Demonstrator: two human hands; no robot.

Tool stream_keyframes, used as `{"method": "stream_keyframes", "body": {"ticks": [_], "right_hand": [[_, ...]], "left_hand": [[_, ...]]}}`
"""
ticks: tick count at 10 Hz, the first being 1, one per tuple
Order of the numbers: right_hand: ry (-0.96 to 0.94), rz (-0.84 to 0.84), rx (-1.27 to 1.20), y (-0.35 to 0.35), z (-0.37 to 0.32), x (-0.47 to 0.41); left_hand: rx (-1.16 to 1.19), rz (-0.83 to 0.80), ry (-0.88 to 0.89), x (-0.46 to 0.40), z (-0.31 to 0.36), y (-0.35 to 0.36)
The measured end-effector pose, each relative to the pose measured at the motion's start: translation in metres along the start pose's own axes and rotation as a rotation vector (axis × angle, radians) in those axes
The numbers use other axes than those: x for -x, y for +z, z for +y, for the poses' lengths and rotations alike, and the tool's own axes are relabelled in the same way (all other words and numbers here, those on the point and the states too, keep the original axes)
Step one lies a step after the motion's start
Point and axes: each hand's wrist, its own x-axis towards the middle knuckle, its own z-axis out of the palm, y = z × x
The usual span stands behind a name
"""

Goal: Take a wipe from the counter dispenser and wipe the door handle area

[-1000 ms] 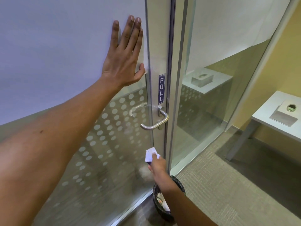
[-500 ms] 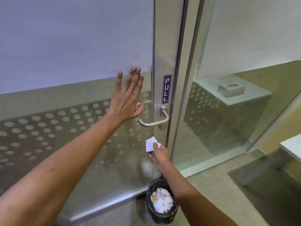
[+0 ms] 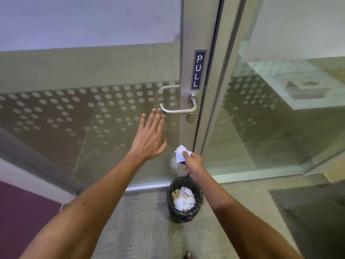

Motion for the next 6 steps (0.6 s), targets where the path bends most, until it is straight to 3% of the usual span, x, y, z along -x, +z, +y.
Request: {"method": "stream_keyframes", "body": {"ticks": [3,4,5,6], "right_hand": [[0.150,0.110,0.106,-0.026,0.052,-0.012],[0.243,0.039,0.181,-0.035,0.067,-0.026],[0.336,-0.138,0.187,-0.046,0.099,-0.050],[0.391,-0.108,0.002,-0.059,0.135,-0.079]], "left_hand": [[0.096,-0.197,-0.060,0.040,0.039,0.034],[0.159,-0.211,-0.099,0.051,0.046,0.052],[0.203,-0.219,-0.138,0.065,0.049,0.065],[0.247,-0.216,-0.206,0.077,0.052,0.082]]}}
